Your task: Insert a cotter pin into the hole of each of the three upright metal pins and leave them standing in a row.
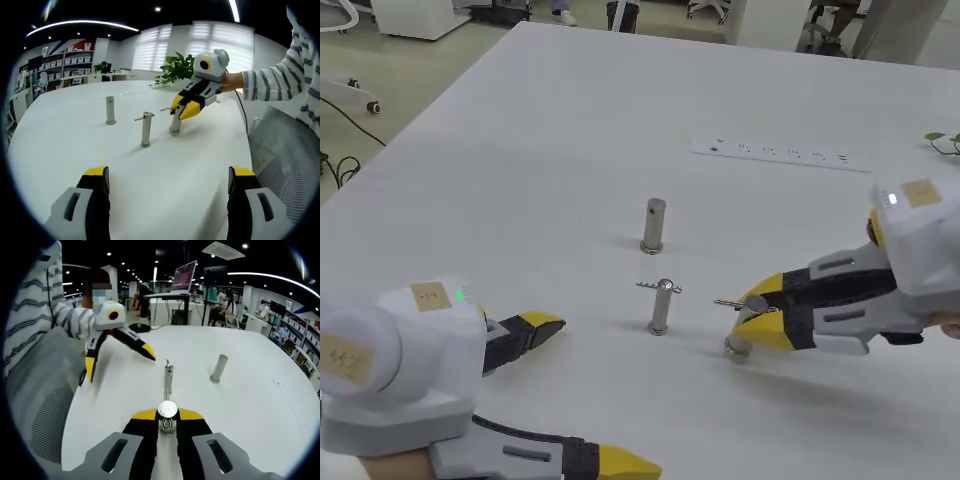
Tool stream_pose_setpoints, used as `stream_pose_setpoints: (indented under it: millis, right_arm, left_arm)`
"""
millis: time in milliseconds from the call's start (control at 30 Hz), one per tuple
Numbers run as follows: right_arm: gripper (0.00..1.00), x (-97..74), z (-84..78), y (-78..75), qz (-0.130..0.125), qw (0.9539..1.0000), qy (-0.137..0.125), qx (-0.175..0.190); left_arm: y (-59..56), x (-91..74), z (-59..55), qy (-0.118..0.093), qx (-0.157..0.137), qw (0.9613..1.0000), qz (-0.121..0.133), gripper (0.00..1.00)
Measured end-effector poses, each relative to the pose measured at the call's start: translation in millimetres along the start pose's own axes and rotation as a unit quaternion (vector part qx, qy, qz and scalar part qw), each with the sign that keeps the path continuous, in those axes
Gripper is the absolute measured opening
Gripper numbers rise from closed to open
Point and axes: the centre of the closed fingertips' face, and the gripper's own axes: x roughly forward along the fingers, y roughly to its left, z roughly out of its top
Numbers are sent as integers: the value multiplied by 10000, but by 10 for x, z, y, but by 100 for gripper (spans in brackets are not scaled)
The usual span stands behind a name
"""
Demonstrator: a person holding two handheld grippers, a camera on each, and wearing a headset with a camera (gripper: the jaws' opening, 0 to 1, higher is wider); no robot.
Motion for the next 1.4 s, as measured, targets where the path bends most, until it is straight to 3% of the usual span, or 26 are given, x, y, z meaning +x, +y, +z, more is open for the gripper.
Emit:
stream_pose_setpoints:
  millis: [267, 833, 1100, 1400]
  right_arm:
    - [13, 18, -99, -75, 21, 10000, 63, 62]
    - [15, 49, -63, -70, 134, 9998, -105, 71]
    - [21, -30, 10, -105, -79, 9992, -297, 243]
    - [32, -277, 49, -47, -419, 9953, -592, 637]
  left_arm:
    - [19, -16, 3, 56, -100, 9999, 21, 99]
    - [-6, -35, -29, 59, -253, 9997, 5, 99]
    - [-48, -67, -19, 52, -273, 9996, 27, 99]
    - [-113, -69, 73, 86, -190, 9998, 9, 99]
